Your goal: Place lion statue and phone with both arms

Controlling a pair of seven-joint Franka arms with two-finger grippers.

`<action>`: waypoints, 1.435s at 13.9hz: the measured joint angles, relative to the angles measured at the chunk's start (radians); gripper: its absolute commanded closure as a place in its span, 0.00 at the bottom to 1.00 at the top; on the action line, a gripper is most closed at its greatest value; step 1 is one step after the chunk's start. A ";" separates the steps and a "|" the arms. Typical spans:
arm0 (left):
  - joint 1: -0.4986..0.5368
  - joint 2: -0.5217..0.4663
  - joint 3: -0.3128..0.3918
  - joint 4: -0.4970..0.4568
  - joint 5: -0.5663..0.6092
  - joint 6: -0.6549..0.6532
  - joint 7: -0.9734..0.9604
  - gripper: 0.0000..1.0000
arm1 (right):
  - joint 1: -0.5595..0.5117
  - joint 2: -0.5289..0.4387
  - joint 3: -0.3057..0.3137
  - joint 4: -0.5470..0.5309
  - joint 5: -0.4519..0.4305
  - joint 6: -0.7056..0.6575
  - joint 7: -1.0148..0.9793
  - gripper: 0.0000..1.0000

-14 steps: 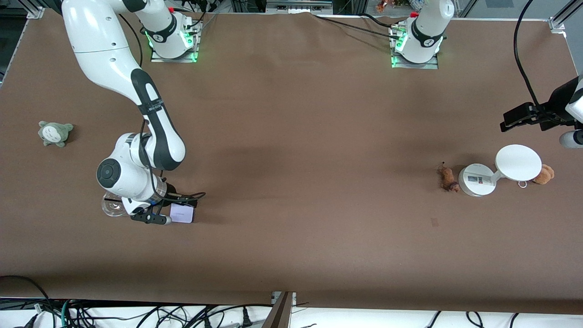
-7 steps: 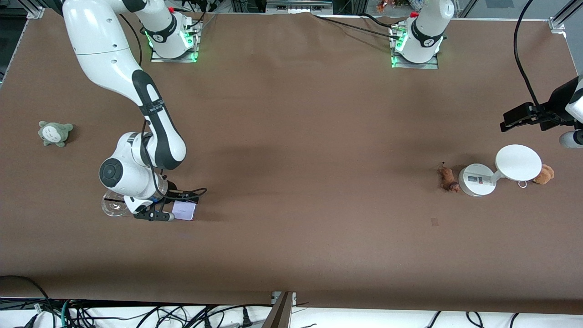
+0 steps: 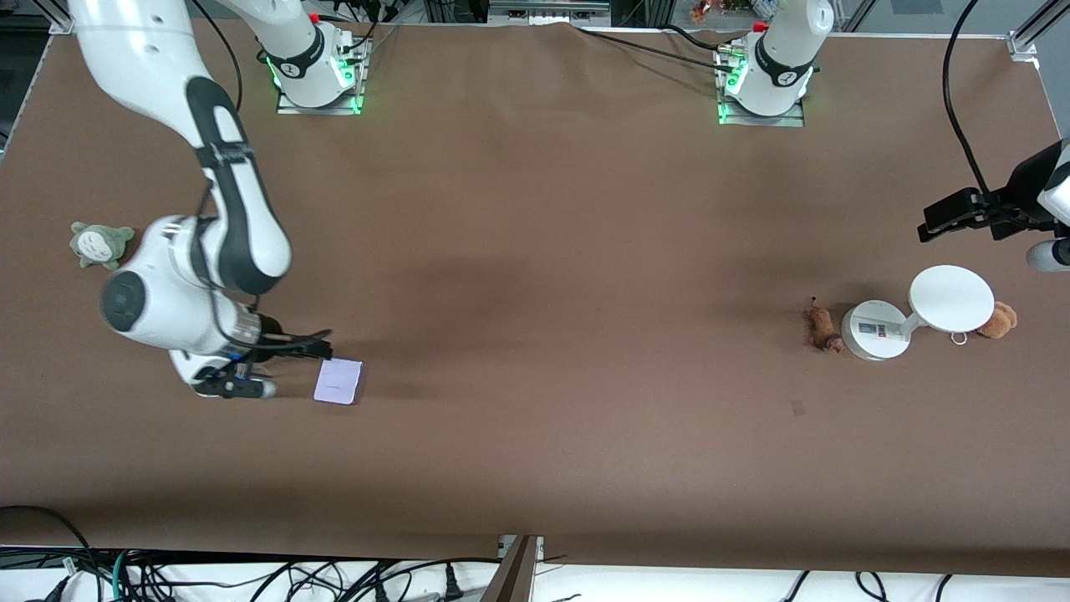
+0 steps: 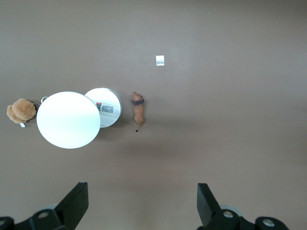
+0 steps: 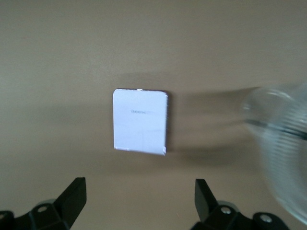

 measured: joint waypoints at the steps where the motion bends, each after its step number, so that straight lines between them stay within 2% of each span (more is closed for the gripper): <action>1: 0.000 0.000 0.000 0.000 0.000 0.000 0.000 0.00 | 0.000 -0.032 -0.014 0.000 -0.004 -0.038 -0.012 0.00; 4: 0.000 0.001 0.000 0.000 0.000 0.000 0.000 0.00 | -0.001 -0.151 -0.030 0.002 -0.055 -0.179 0.000 0.00; 7: 0.000 0.002 0.000 0.000 0.000 0.000 0.000 0.00 | 0.006 -0.291 -0.028 0.002 -0.157 -0.316 0.072 0.00; 12: 0.000 0.003 0.000 0.000 0.000 0.000 0.000 0.00 | 0.009 -0.465 -0.025 0.003 -0.262 -0.439 0.099 0.00; 15: 0.001 0.003 0.000 0.000 0.000 0.000 0.000 0.00 | 0.010 -0.495 -0.020 0.005 -0.290 -0.476 0.099 0.00; 20: 0.001 0.004 0.000 0.000 0.000 0.000 0.000 0.00 | 0.014 -0.492 0.012 0.013 -0.322 -0.479 0.100 0.00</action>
